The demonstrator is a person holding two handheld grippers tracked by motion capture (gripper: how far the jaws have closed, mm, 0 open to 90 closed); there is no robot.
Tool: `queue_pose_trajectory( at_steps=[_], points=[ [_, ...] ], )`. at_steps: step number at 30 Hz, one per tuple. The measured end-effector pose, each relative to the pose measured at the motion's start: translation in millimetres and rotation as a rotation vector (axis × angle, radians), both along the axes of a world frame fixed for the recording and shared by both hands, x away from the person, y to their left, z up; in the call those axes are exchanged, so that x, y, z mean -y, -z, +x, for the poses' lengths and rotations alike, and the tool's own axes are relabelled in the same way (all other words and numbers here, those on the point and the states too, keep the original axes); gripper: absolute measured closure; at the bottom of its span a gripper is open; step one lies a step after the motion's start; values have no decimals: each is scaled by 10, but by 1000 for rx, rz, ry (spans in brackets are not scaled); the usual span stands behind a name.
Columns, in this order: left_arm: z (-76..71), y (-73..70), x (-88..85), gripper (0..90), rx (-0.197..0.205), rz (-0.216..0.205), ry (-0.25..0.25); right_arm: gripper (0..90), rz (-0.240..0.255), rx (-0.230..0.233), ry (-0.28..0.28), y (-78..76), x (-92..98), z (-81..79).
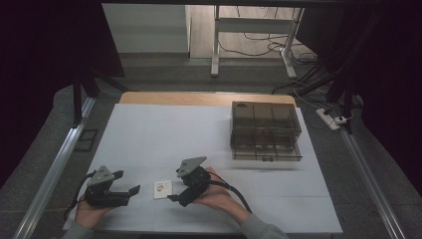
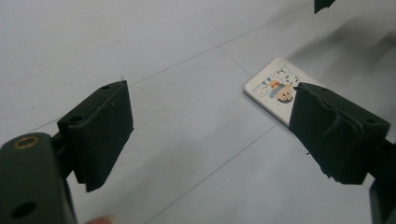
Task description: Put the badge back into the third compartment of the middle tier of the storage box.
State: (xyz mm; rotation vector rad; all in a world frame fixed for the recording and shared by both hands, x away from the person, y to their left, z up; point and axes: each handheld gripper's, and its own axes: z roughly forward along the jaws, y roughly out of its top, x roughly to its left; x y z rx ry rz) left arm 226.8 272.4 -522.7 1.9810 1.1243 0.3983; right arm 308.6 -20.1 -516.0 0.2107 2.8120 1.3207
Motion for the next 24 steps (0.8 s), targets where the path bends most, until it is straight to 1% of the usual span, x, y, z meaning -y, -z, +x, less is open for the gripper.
queue_pose_trajectory(
  at_steps=[6,7,8,10,12,13,14,15,17,18,19,20,22,24],
  points=[
    [2,1,-1,135,-2,0,2,99,-15,-5,-13,33,-77,11],
    [2,0,-1,135,-2,0,2,99,-10,-9,-11,45,-95,13],
    [2,1,0,135,-2,-1,2,99,-14,-16,-20,63,-134,20],
    [0,0,3,135,-3,-4,2,99,-22,-14,-24,68,-149,24],
    [-1,-3,3,135,-4,-7,-1,99,-28,-14,-36,85,-205,29],
    [-2,-6,0,136,-4,-9,-2,103,-32,-12,-52,90,-254,34],
    [-2,-7,-2,136,-4,-10,-2,103,-32,-12,-52,90,-254,34],
    [-2,-7,-2,136,-4,-9,-3,109,-38,-14,-65,95,-312,30],
    [-1,-5,-2,136,-5,-6,-2,117,-42,-20,-70,97,-334,30],
    [0,-4,-1,136,-6,-6,-2,117,-54,-32,-85,102,-373,33],
    [1,-3,1,136,-6,-6,-2,117,-88,-25,-99,118,-441,27],
    [1,-4,2,136,-7,-7,-1,117,-88,-25,-99,118,-441,27],
    [-1,-3,4,137,-9,-8,1,116,-127,-11,-106,130,-499,16],
    [-2,-2,6,137,-10,-8,2,117,-143,-3,-110,137,-537,23]
  ],
)
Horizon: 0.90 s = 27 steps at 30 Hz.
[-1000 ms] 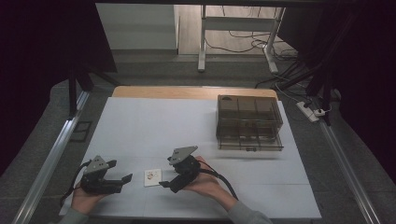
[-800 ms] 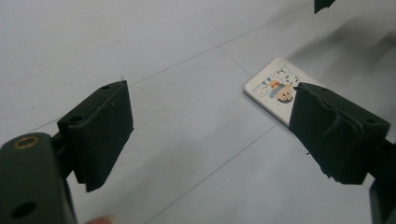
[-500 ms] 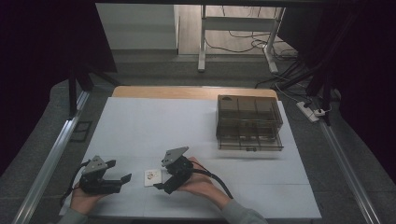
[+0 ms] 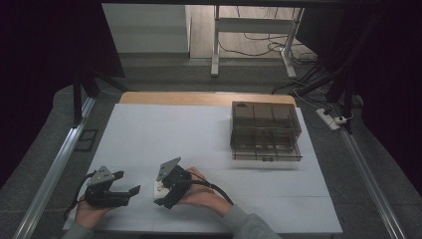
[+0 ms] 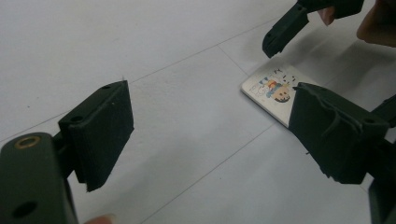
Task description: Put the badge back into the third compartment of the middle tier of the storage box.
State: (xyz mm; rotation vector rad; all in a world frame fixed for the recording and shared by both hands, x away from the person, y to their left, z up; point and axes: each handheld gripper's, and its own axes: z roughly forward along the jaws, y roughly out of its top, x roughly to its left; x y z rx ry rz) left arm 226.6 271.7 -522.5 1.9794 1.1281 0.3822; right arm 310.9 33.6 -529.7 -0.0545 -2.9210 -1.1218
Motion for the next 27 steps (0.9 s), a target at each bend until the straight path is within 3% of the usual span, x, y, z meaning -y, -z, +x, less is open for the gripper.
queue_pose_trajectory(
  at_steps=[10,12,14,17,27],
  points=[
    [4,6,9,139,-5,0,5,168,-46,-7,-5,86,-68,61],
    [2,7,12,139,-5,2,5,206,-45,-1,-4,83,-64,65],
    [0,6,11,139,-5,2,6,260,-54,39,-8,78,-57,45],
    [-1,4,8,140,-5,1,5,329,-58,39,-10,61,-39,34],
    [0,2,2,140,-4,3,1,333,-67,54,-1,37,-31,12]
  ],
)
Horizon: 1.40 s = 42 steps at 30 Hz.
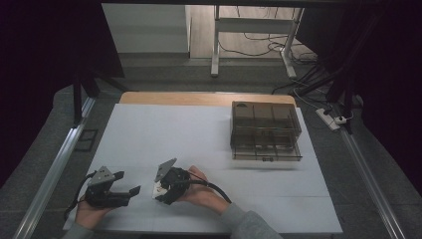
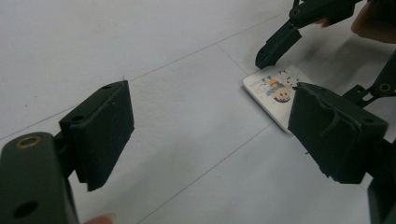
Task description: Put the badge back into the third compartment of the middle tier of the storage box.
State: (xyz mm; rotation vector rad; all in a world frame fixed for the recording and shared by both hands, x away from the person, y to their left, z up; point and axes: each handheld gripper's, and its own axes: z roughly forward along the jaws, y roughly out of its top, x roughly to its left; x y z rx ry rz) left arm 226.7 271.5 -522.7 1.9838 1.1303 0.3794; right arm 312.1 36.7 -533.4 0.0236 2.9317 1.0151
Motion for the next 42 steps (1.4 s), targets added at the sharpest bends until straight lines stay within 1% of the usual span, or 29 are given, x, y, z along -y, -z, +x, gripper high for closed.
queue_pose_trajectory(
  at_steps=[1,2,6,7,10,12,13,14,16,18,24,26,33,36,39,42],
  points=[
    [2,2,1,140,0,0,2,333,-5,11,-6,-11,10,-4],
    [4,4,4,140,-1,1,2,333,6,17,-7,-26,29,-14],
    [3,4,5,139,0,1,1,333,22,22,-4,-64,62,-23],
    [2,2,3,140,-1,0,1,333,43,19,7,-100,90,-24],
    [3,3,4,140,-1,1,0,333,49,25,4,-131,110,-20],
    [4,4,5,139,-1,2,0,333,56,19,8,-158,128,-20],
    [4,4,4,139,-1,2,0,333,70,14,13,-163,133,-21],
    [5,4,4,139,-1,2,-1,333,67,19,14,-179,144,-18],
    [4,3,3,139,-1,1,-1,333,85,16,22,-187,154,-18],
    [3,3,3,139,-1,1,0,333,84,17,22,-200,166,-13],
    [7,9,9,139,-3,5,4,332,107,19,23,-230,189,-24],
    [6,10,11,139,-4,4,5,333,105,19,22,-242,197,-25],
    [4,7,8,139,-2,2,2,333,123,21,28,-277,243,-31],
    [6,9,11,139,-3,4,5,332,130,32,22,-300,283,-37],
    [7,10,11,139,-4,6,5,333,146,30,26,-330,329,-35],
    [6,10,13,139,-4,4,5,332,157,26,45,-355,379,-39]
  ],
)
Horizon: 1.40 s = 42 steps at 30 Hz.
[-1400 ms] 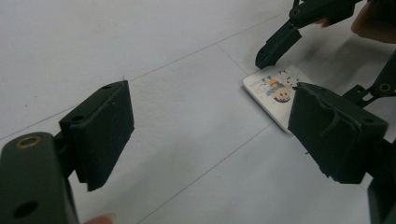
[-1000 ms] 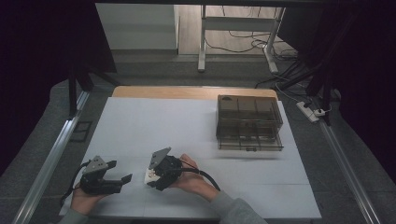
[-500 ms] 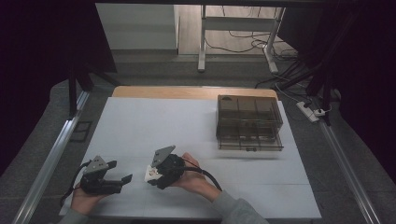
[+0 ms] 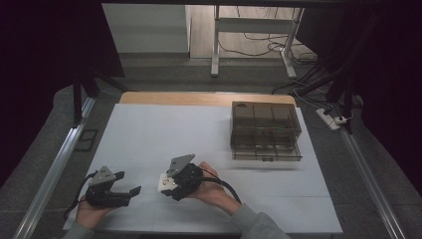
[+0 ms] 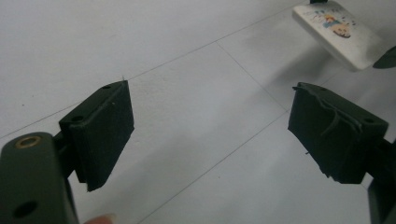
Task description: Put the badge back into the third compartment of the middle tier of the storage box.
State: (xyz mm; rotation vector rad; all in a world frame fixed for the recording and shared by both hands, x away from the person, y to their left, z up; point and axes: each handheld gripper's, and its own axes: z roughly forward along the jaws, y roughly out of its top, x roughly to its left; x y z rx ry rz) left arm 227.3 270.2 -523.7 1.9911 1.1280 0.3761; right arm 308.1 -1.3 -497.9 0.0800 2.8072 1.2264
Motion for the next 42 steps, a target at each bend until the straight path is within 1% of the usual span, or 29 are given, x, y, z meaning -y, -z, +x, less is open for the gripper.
queue_pose_trajectory(
  at_steps=[9,17,28,30,35,42],
  points=[
    [2,2,4,139,-1,1,0,332,12,10,10,-50,140,-5],
    [4,7,11,140,-3,1,0,332,31,23,39,-123,291,2],
    [1,10,18,140,-2,3,-2,332,54,33,73,-177,500,12],
    [1,11,18,140,-2,4,-1,332,58,30,78,-195,531,11],
    [0,12,19,140,-2,8,1,332,68,50,81,-265,586,-11],
    [-2,12,17,140,-1,11,3,332,73,50,104,-288,670,18]
  ],
)
